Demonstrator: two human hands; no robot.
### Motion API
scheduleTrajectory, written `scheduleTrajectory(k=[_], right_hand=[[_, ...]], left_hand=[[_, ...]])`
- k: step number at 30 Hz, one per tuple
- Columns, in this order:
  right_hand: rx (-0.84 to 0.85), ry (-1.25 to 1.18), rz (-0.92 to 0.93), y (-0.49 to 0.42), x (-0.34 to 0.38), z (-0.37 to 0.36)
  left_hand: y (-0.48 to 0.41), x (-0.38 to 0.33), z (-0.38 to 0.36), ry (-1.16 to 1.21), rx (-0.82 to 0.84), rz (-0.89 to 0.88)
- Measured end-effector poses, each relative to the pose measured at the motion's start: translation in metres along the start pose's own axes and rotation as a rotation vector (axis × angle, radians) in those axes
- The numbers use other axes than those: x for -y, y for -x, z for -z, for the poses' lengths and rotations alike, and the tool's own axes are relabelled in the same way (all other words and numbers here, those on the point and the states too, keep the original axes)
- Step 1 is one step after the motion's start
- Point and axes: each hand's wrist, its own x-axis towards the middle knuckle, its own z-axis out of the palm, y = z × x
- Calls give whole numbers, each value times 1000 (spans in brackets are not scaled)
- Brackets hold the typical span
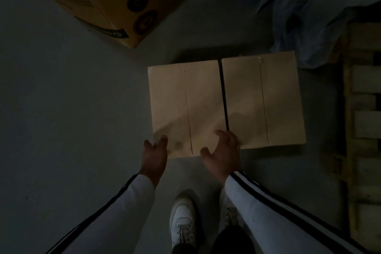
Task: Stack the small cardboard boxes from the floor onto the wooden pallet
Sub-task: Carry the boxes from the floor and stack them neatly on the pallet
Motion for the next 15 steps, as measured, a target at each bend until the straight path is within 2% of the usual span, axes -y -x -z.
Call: scheduleTrajectory(k=[4,8,11,15], right_hand=[[52,-221,-59,-3,-9,16],[26,-415,-130,10,-4,16],[8,-441,-97,28,16,38],[-36,-499,29,46,47,83]], left_hand=[[5,8,20,85,-57,-41],[25,-3,42,126,-116,-71],[47,-28,64,163,-185,-144],[72,-72,86,204,-125,-243]])
